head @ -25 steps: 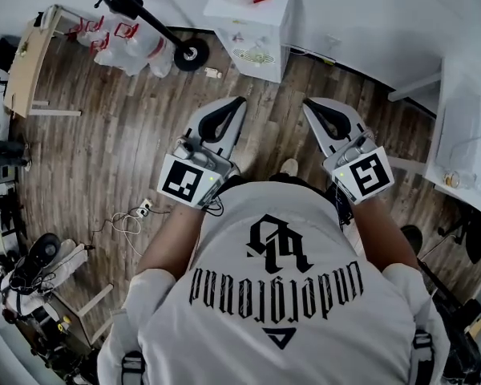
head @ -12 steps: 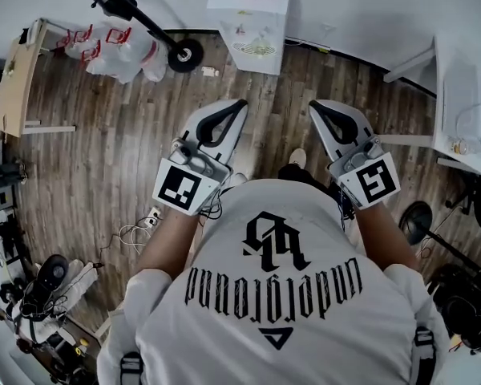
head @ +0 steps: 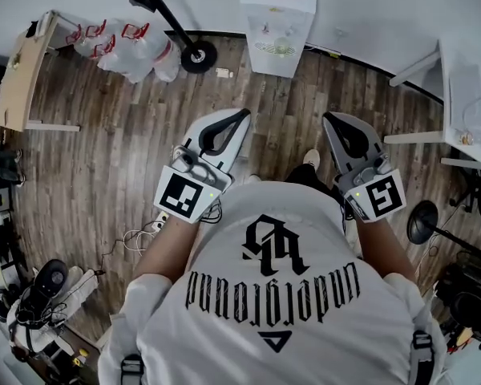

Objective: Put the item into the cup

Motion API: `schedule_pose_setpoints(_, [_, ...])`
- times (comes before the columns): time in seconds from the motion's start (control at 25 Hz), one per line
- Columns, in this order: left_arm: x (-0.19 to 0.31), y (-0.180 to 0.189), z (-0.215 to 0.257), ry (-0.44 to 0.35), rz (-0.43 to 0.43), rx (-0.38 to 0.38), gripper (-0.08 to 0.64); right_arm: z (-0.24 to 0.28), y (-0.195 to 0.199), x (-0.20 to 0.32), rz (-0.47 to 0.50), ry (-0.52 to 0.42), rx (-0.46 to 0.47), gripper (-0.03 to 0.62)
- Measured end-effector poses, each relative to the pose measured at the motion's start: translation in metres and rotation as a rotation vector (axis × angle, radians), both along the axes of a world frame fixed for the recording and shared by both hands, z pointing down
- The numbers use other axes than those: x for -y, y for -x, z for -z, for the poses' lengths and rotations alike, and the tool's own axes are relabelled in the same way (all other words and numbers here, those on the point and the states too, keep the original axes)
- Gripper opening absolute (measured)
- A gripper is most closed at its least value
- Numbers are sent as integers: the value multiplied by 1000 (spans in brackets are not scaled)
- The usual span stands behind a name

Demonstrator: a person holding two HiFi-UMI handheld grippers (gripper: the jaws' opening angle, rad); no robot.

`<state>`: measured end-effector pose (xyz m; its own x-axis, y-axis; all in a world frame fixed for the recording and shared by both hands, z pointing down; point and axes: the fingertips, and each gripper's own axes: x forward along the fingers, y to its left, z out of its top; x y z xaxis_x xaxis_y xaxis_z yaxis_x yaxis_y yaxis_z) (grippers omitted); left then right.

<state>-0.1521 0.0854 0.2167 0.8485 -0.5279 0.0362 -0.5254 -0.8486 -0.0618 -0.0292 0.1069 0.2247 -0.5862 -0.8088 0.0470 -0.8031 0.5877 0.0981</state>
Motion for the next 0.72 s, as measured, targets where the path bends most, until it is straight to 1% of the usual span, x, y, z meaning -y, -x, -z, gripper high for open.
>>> schedule_pose_setpoints(0.16, [-18,39,-5,8,7,1,6,-2,34,-20,-14,0,19,5])
schedule_pose_setpoints(0.36, [-40,71,-9,21,17,-2,6,-4,63,-43,-18,5,14,5])
schedule_pose_setpoints(0.52, [-48,86,-9,21,29,-12,6,0,75,-51,-13,-6,4,5])
schedule_pose_setpoints(0.72, [-56,93,-6,17,31,-24,6,5,83,-56,-7,-8,-4,5])
